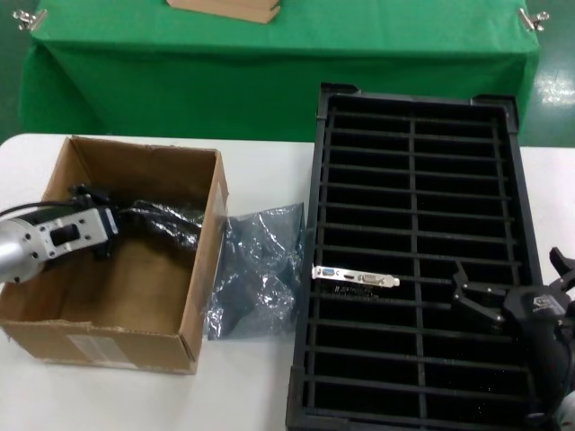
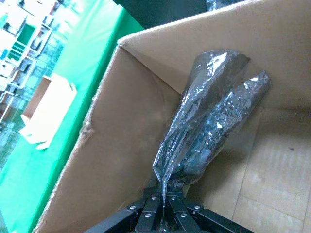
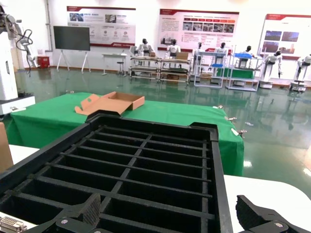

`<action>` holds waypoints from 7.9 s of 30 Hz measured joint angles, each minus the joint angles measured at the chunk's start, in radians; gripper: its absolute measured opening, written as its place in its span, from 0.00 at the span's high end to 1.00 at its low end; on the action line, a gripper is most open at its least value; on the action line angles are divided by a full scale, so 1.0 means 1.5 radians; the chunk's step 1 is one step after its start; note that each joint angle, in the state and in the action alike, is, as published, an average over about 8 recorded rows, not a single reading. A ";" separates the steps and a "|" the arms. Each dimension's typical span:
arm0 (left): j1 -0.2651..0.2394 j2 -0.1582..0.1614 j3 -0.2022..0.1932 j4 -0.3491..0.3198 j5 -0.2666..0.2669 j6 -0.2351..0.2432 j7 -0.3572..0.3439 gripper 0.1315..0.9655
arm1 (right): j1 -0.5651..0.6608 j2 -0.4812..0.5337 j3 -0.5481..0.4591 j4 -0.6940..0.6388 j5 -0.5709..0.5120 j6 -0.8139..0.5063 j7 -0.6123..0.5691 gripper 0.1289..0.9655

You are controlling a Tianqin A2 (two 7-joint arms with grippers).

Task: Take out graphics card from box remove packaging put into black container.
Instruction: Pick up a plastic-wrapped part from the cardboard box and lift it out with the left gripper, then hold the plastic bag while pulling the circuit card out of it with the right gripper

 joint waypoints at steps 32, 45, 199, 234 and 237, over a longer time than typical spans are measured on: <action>0.281 -0.184 -0.149 -0.495 -0.146 0.038 -0.262 0.99 | 0.042 -0.007 0.000 -0.014 -0.003 -0.034 -0.022 0.00; 0.358 -0.220 -0.204 -0.595 -0.203 0.072 -0.248 0.99 | 0.371 -0.072 -0.011 -0.306 -0.172 -0.301 -0.018 0.00; 0.294 -0.153 -0.134 -0.578 -0.174 0.063 -0.233 0.99 | 0.748 -0.192 -0.133 -0.871 0.032 -0.611 -0.409 0.80; 0.306 -0.139 -0.126 -0.589 -0.182 0.062 -0.276 0.99 | 0.738 -0.191 -0.111 -0.859 0.015 -0.606 -0.409 0.58; 0.311 -0.143 -0.130 -0.592 -0.184 0.063 -0.276 0.99 | 0.743 -0.192 -0.111 -0.870 0.020 -0.607 -0.416 0.64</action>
